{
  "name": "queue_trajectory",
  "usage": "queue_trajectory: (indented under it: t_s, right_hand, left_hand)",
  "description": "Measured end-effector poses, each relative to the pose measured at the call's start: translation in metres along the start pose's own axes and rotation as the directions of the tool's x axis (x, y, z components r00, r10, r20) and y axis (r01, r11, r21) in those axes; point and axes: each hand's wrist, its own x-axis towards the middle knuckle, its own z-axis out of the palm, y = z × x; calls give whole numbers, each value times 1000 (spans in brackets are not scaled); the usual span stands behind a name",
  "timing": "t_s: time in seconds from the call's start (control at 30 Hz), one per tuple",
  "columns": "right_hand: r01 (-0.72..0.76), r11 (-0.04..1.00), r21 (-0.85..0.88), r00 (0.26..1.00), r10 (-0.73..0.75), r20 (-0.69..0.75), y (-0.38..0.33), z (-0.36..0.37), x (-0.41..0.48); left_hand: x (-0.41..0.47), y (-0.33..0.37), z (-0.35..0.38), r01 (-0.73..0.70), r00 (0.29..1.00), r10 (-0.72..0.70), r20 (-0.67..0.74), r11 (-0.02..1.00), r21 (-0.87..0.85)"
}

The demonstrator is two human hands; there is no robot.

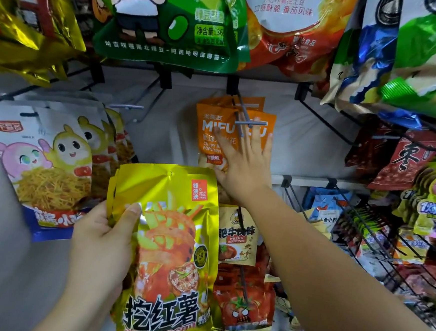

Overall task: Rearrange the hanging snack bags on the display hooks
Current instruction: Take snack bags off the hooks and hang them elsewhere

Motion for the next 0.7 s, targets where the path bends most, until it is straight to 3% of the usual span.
queue_trajectory:
  t_s: [0.17, 0.23, 0.27, 0.3, 0.37, 0.43, 0.47, 0.57, 0.7]
  right_hand:
    - [24, 1000, 19, 994, -25, 110, 4, -6, 6]
    - [16, 987, 163, 996, -31, 86, 7, -7, 0]
    - [0, 949, 314, 999, -14, 42, 9, -7, -6]
    - [-36, 867, 497, 999, 40, 4, 10, -9, -15]
    - [-210, 546, 811, 963, 257, 76, 10, -18, -39]
    - [-368, 138, 920, 885, 355, 301, 2, -38, -69]
    - [-391, 37, 920, 872, 333, 358, 0, -46, -83]
    - [-423, 51, 905, 878, 270, 395, -5, -60, -115]
    - [-471, -46, 881, 803, 389, 450, 8, -56, -129]
  left_hand:
    - [-2, 3, 5, 22, 999, -21, 32, 999, -40]
    - [-1, 3, 6, 26, 999, -24, 40, 998, -57]
    - [-1, 3, 7, 27, 999, -24, 45, 997, -67]
    - [-1, 3, 8, 27, 998, -23, 51, 997, -76]
    - [-1, 0, 10, 27, 998, -21, 66, 995, -91]
    - [-2, -3, 15, 24, 997, -15, 82, 995, -102]
    - [-2, -4, 18, 19, 995, -9, 97, 994, -104]
    - [-6, -6, 35, 24, 984, -3, 180, 993, -112]
    - [-13, -5, 60, 77, 956, -38, 292, 989, -125]
